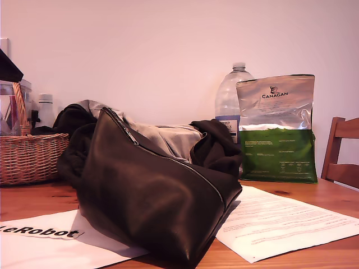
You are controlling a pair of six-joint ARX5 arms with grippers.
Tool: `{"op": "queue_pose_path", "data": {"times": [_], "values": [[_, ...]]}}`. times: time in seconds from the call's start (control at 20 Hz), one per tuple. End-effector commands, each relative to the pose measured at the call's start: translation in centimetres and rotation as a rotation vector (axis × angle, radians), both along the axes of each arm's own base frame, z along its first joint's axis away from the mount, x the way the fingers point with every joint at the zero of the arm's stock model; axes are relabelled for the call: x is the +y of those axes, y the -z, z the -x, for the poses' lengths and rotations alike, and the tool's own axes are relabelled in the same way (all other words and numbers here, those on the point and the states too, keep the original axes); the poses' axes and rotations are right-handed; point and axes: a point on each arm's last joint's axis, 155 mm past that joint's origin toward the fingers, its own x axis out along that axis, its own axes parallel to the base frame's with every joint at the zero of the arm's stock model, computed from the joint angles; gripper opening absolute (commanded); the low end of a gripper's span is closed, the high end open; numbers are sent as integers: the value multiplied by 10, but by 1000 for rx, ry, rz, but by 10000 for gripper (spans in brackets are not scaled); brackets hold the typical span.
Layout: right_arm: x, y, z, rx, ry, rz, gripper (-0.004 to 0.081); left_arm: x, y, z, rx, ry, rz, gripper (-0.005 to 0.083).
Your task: Open the zipper in the zip bag in front of you
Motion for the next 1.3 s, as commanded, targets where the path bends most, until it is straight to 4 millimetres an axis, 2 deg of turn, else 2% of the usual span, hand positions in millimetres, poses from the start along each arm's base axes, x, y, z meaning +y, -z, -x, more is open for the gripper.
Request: {"op": "queue_pose_path", "data": {"times": [0.0,0.2,0.35,0.5,0.6,0.75,0.85,0.95,1.05,1.25], "values": [[6,-9,-6,-24,-1,-48,-11,-2,-2,-3,-39,13,-10,-21],[7,-7,-4,-13,-9,-46,-12,-2,-3,-3,-41,13,-10,-22],[17,-25,-8,-71,-40,-102,-12,-2,-5,-4,-52,13,-7,-21],[35,-44,-13,-124,-111,-175,-12,-7,-18,-11,-118,34,3,-21],[50,-41,-18,-106,-163,-185,-12,-17,-22,-15,-148,91,5,-21],[74,-24,-25,-51,-225,-168,-12,-34,-20,-20,-152,185,23,-19],[93,-17,-28,-37,-273,-161,-12,-44,-14,-24,-143,240,44,41],[109,-10,-31,-26,-314,-148,-12,-51,-9,-30,-125,262,67,171],[127,-6,-33,-27,-367,-114,-4,-54,-6,-38,-107,259,104,256],[148,-6,-45,-69,-429,-41,146,-61,7,-53,-24,240,208,274]]}}
